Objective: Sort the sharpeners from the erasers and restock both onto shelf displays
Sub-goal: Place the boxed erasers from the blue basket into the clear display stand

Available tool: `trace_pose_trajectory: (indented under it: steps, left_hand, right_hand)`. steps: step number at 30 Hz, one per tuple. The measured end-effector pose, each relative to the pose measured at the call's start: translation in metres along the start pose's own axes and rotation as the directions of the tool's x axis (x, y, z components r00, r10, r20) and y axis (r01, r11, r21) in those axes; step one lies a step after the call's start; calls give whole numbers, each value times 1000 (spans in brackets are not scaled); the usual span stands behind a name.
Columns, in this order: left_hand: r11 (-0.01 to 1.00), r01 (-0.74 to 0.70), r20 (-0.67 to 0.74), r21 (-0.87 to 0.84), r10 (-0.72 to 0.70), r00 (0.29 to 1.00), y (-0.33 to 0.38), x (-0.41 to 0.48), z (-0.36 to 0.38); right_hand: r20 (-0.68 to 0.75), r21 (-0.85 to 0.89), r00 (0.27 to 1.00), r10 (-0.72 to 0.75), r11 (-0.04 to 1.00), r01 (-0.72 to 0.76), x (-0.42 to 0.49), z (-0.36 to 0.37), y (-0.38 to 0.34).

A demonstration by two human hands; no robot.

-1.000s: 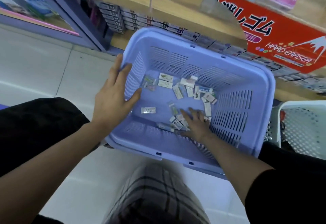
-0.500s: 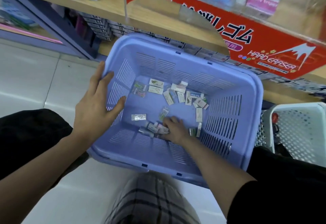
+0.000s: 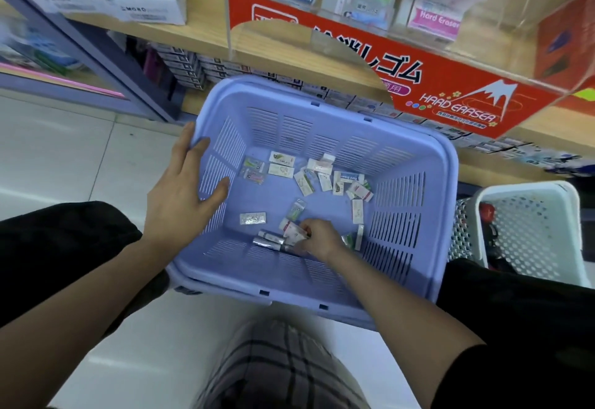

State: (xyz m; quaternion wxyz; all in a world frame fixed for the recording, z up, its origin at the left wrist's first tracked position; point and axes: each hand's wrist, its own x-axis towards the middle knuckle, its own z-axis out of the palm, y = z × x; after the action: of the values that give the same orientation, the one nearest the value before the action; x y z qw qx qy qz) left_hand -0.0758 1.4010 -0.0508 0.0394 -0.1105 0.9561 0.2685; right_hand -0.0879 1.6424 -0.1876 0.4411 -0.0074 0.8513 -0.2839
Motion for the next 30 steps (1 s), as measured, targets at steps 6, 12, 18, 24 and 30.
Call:
trace_pose_trajectory:
  steps: [6, 12, 18, 24, 30]
  left_hand:
    - [996, -62, 79, 62, 57, 995, 2, 3, -12]
    - [909, 8, 363, -417, 158, 918, 82, 3, -73]
    - [661, 77, 349, -746, 290, 891, 156, 5, -114]
    - [596, 125, 313, -793, 223, 923, 181, 21, -132]
    - [293, 295, 331, -910, 80, 940, 175, 37, -147]
  right_hand:
    - [-74, 233, 993, -91, 967, 106, -60, -63, -56]
    - [-128, 283, 951, -280, 909, 306, -154, -153, -129]
    - [-197, 291, 896, -399, 849, 442, -213, -202, -169]
    - [-205, 405, 901, -382, 805, 433, -224, -226, -183]
    - [-284, 611, 910, -302, 674, 415, -224, -256, -170]
